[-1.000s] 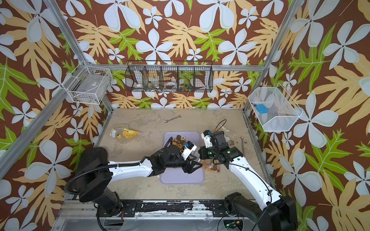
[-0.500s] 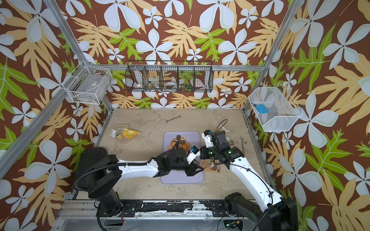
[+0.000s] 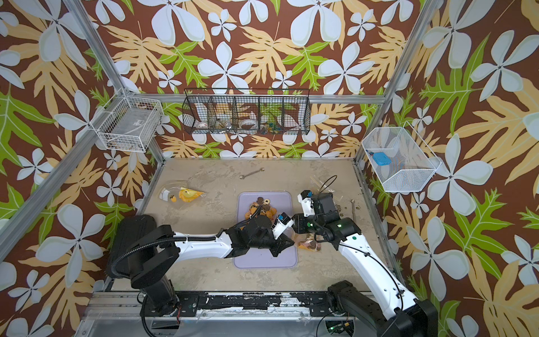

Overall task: Pour cookies out of the ziploc bag
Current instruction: Adjust the ziploc bag at the center of the board.

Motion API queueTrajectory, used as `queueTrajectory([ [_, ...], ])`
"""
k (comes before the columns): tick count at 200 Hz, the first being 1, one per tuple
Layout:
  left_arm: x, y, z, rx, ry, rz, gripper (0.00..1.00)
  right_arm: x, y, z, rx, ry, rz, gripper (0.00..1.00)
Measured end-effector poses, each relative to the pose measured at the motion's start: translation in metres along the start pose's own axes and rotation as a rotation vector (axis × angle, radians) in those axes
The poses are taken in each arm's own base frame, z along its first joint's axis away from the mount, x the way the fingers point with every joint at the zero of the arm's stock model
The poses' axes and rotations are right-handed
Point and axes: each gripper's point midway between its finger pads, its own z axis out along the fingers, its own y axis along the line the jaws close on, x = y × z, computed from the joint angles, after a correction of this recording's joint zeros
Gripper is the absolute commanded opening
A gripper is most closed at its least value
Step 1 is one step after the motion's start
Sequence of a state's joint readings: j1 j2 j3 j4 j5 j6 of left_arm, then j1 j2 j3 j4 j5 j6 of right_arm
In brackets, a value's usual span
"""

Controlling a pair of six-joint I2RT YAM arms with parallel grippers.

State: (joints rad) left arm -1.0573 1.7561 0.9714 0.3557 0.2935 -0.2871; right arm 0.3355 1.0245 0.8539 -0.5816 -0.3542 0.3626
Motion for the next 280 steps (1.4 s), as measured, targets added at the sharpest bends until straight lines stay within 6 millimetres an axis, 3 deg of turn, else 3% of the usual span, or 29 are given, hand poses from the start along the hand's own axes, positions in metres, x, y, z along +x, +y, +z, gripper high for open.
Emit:
queueTrajectory([
  [7,0.000,0.000,0.000,0.000,0.000,0.000,0.05,-0.001,-0.003,-0.002,0.021,-0.007,0.001,0.72],
  [11,0.000,0.000,0.000,-0.001,0.000,0.000,0.04,-0.001,-0.006,-0.003,0.036,-0.011,0.002,0.95],
  [15,0.000,0.000,0.000,0.000,0.000,0.000,0.04,-0.001,-0.008,-0.004,0.048,-0.014,0.003,1.00],
  [119,-0.004,0.003,0.005,-0.015,-0.008,-0.028,0.00,0.003,-0.072,-0.031,0.224,-0.078,0.193,1.00],
  [180,-0.018,0.021,-0.010,-0.110,-0.062,-0.092,0.00,0.044,-0.090,0.001,0.194,0.001,0.336,1.00],
  [236,-0.020,0.055,-0.025,-0.189,-0.072,-0.192,0.00,0.049,-0.096,0.016,0.152,-0.032,0.370,1.00],
  [280,-0.006,0.083,-0.026,-0.225,-0.039,-0.271,0.00,0.066,-0.097,0.029,0.110,-0.011,0.402,1.00],
])
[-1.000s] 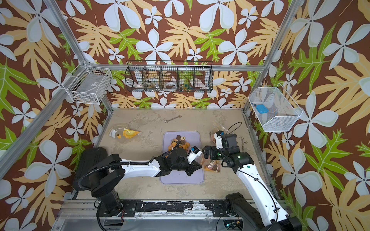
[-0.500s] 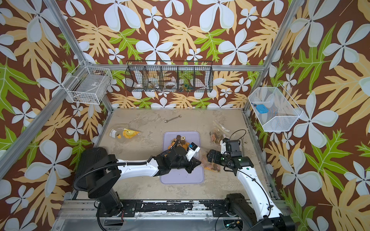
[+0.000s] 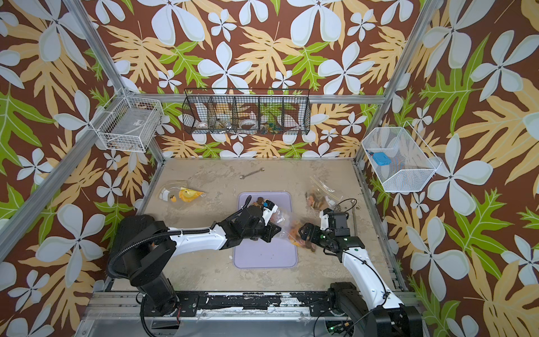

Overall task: Pour cookies out of the ziploc bag
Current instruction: Adjust the ziploc bag at the center of the board.

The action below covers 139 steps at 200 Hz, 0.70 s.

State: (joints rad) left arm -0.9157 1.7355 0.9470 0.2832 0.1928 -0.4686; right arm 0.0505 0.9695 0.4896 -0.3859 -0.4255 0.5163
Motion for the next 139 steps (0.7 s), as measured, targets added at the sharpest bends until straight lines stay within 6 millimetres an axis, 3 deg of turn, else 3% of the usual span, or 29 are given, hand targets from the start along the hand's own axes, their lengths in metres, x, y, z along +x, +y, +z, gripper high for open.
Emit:
queueTrajectory([
  [45,0.001,0.015,-0.002,-0.009,0.009,-0.053,0.00,0.004,-0.002,0.006,-0.030,-0.017,0.017,1.00],
  [83,0.000,0.015,-0.005,0.008,0.013,-0.077,0.00,0.020,-0.010,0.012,-0.050,-0.002,0.040,1.00],
  [139,-0.002,0.014,-0.006,0.025,0.015,-0.096,0.00,0.034,-0.003,0.023,-0.151,0.043,0.070,0.99],
])
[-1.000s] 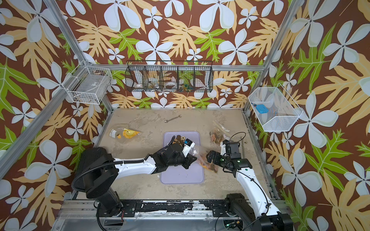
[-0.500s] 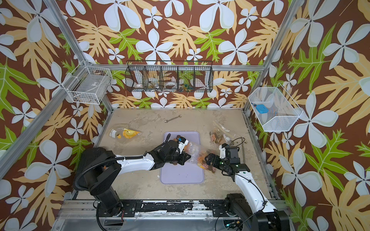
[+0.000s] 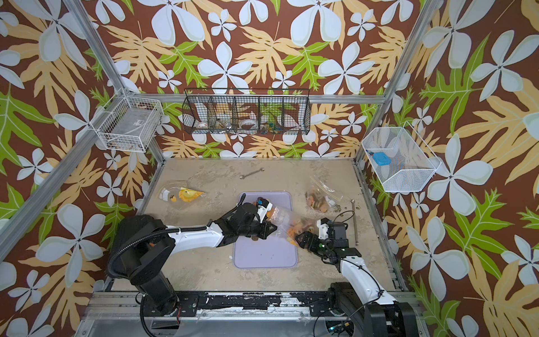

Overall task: Pour cookies out of the ziploc bag
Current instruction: Adjust the ziploc bag at the center of the board.

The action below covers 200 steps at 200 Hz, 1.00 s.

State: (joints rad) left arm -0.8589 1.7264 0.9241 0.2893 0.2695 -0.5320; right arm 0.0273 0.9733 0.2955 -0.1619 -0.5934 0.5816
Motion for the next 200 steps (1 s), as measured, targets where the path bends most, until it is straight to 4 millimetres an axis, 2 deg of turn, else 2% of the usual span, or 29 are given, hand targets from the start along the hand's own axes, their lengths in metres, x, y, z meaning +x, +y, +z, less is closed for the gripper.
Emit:
queueTrajectory([
  [36,-0.003,0.001,0.002,0.002,-0.002,-0.014,0.00,-0.007,0.022,-0.002,-0.093,0.010,-0.004,0.99],
  [84,-0.011,-0.001,0.007,0.012,-0.001,-0.021,0.00,-0.047,0.076,-0.018,-0.235,-0.009,-0.030,0.99],
  [113,-0.016,-0.001,0.009,0.014,0.002,-0.029,0.00,-0.069,0.093,-0.023,-0.246,-0.015,-0.067,0.98],
  [135,-0.015,0.003,0.011,0.018,0.014,-0.056,0.00,-0.066,0.077,-0.019,-0.165,-0.009,-0.066,0.98],
  [170,-0.012,0.009,0.017,0.026,0.042,-0.090,0.00,-0.028,0.029,-0.005,-0.023,0.063,0.008,0.98],
  [200,-0.014,0.006,0.018,0.041,0.048,-0.099,0.00,-0.004,0.015,-0.002,-0.019,0.092,0.046,0.98],
])
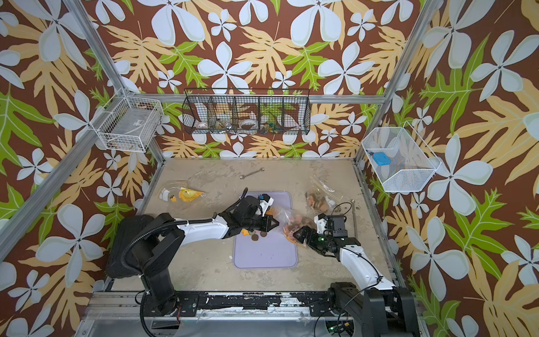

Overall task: Pour cookies out of the ziploc bag
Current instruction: Adjust the ziploc bag at the center of the board.

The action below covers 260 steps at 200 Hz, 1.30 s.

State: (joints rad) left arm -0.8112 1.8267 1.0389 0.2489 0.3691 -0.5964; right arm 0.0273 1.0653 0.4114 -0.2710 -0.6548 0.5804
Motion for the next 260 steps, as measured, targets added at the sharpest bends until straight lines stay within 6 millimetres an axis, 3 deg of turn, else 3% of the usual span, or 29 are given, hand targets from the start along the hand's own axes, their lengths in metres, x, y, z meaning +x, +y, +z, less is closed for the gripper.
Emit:
queueTrajectory([
  [56,-0.002,-0.001,0.002,0.005,0.001,-0.004,0.00,-0.004,0.022,0.001,-0.127,0.000,0.049,0.97],
  [105,-0.011,-0.001,0.003,0.004,-0.008,-0.007,0.00,-0.047,0.078,-0.016,-0.282,-0.033,0.024,0.97],
  [124,-0.018,-0.003,0.007,0.007,-0.006,-0.008,0.00,-0.059,0.090,-0.024,-0.291,-0.056,-0.021,0.93],
  [150,-0.018,0.003,0.007,0.009,0.011,-0.022,0.00,-0.054,0.074,-0.023,-0.194,-0.063,-0.043,0.92],
  [183,-0.018,0.007,0.006,0.011,0.019,-0.035,0.00,-0.022,0.033,-0.016,-0.062,-0.031,-0.002,0.91],
  [211,-0.017,0.006,0.006,0.017,0.022,-0.040,0.00,-0.006,0.014,-0.011,-0.019,-0.014,0.026,0.91],
  [236,-0.016,0.006,0.006,0.020,0.024,-0.042,0.00,0.000,0.012,-0.005,-0.046,-0.003,0.051,0.89],
  [260,-0.016,0.007,0.005,0.019,0.025,-0.044,0.00,-0.007,0.026,-0.003,-0.124,-0.002,0.089,0.86],
])
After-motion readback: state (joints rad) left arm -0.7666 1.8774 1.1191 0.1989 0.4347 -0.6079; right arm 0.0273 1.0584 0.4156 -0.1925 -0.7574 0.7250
